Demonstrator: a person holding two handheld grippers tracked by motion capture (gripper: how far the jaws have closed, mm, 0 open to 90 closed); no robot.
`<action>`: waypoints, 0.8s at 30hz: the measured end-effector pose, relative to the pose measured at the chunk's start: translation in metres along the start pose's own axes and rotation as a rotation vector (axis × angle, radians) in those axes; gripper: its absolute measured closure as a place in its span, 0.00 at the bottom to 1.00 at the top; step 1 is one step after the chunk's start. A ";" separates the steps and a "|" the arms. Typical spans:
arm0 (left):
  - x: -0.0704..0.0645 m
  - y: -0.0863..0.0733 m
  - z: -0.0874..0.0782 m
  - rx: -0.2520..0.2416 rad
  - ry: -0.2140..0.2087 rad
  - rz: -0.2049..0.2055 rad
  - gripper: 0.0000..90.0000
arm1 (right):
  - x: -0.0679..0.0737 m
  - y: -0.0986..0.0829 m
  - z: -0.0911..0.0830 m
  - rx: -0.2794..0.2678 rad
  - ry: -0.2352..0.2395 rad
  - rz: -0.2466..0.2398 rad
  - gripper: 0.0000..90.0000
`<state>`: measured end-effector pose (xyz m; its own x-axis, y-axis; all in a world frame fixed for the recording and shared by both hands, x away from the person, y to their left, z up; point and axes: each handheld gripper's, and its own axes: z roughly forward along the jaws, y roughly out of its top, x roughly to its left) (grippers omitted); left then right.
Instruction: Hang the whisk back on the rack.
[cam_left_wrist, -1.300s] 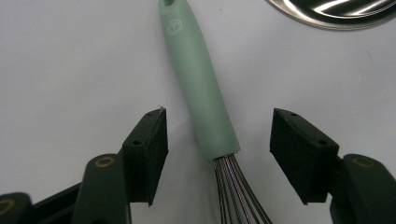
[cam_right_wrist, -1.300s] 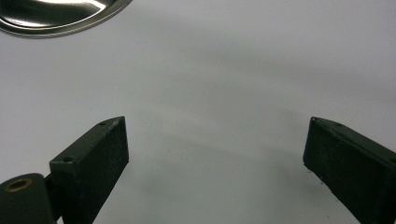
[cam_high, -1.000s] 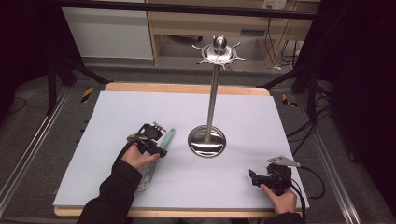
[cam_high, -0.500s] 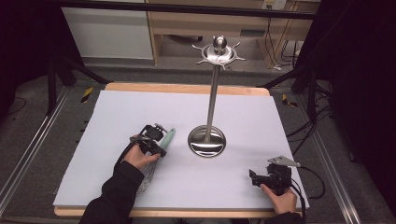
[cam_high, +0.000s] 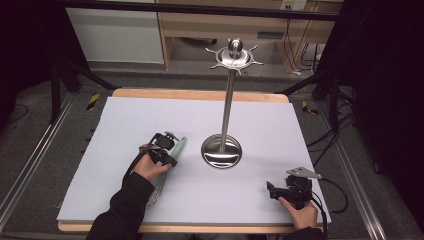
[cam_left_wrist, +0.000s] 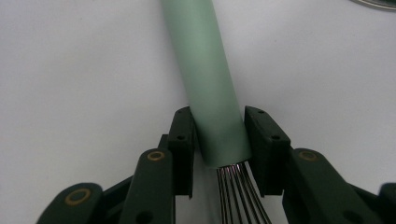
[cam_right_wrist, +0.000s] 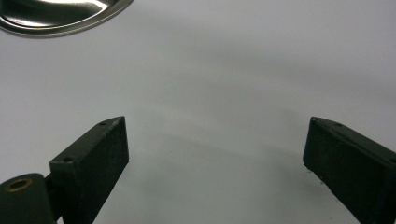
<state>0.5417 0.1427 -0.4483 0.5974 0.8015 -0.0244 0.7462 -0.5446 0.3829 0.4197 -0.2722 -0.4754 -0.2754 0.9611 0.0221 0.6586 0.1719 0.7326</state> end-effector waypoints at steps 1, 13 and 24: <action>0.000 0.000 -0.001 -0.003 -0.009 0.000 0.72 | 0.000 0.000 0.000 -0.001 0.000 -0.001 0.08; -0.003 -0.008 -0.025 -0.105 -0.033 0.005 0.74 | 0.000 0.000 0.000 -0.005 -0.004 0.000 0.08; -0.006 -0.025 -0.055 -0.241 -0.060 0.000 0.76 | 0.000 0.000 0.000 -0.005 -0.005 0.000 0.08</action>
<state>0.5041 0.1651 -0.4071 0.6189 0.7817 -0.0762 0.6592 -0.4643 0.5915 0.4196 -0.2724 -0.4753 -0.2717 0.9622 0.0187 0.6554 0.1708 0.7357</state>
